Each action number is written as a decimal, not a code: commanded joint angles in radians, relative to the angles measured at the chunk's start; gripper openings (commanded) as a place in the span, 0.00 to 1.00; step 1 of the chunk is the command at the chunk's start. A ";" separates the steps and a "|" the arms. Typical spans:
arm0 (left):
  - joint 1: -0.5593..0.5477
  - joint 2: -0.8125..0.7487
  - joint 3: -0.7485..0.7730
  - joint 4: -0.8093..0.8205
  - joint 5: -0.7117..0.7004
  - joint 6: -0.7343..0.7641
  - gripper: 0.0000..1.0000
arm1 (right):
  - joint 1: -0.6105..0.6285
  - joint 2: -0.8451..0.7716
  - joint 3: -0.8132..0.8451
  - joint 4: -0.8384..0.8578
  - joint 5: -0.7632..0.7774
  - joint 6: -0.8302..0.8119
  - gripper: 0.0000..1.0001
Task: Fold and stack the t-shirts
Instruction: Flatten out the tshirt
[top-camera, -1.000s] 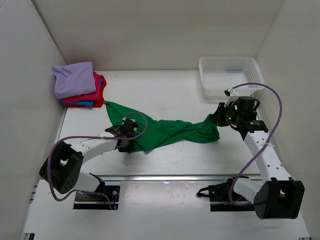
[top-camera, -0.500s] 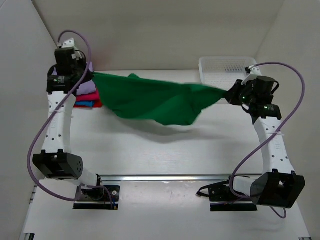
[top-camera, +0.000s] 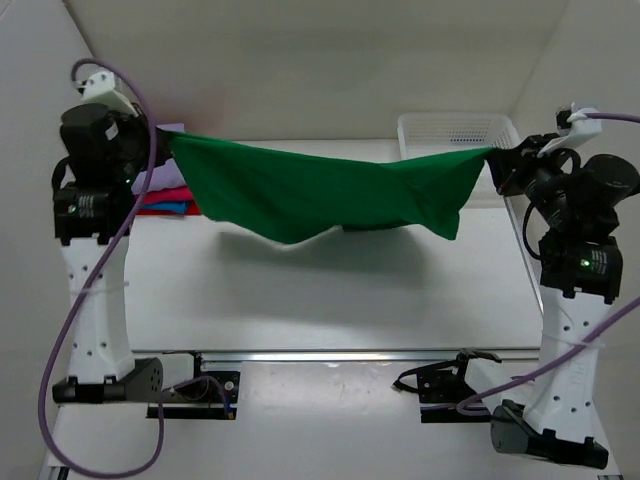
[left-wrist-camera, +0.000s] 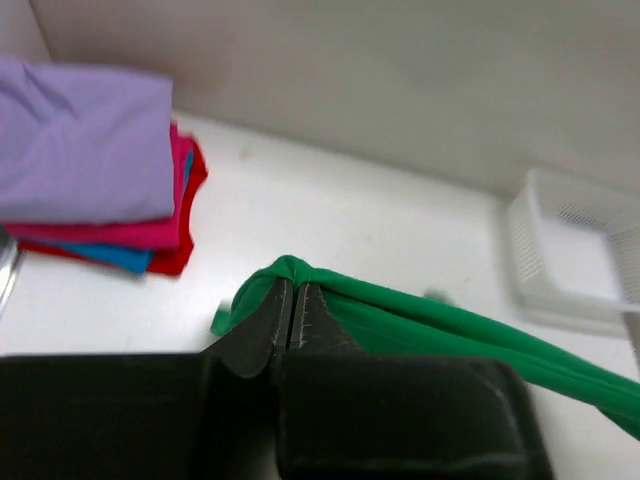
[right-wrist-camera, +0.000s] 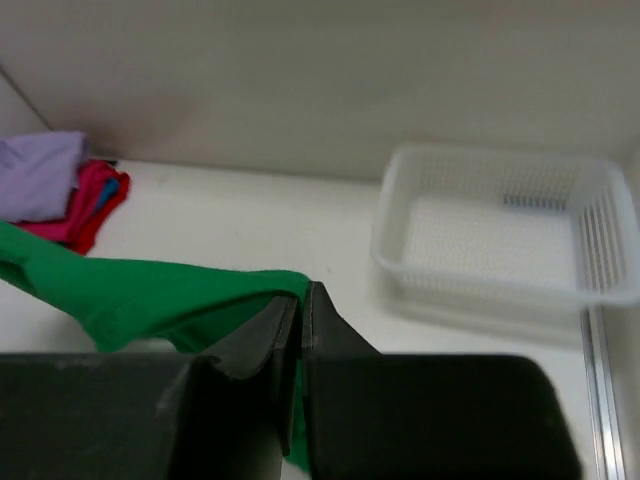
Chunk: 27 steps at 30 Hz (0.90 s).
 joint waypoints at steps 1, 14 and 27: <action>-0.017 -0.108 0.099 0.053 -0.053 -0.018 0.00 | 0.044 0.019 0.122 0.010 -0.019 -0.012 0.00; -0.032 0.029 -0.208 0.195 0.120 -0.068 0.00 | 0.275 0.414 0.322 -0.010 0.037 -0.073 0.00; 0.086 0.566 0.530 0.116 0.200 -0.085 0.00 | 0.268 0.981 1.081 0.009 0.053 -0.058 0.00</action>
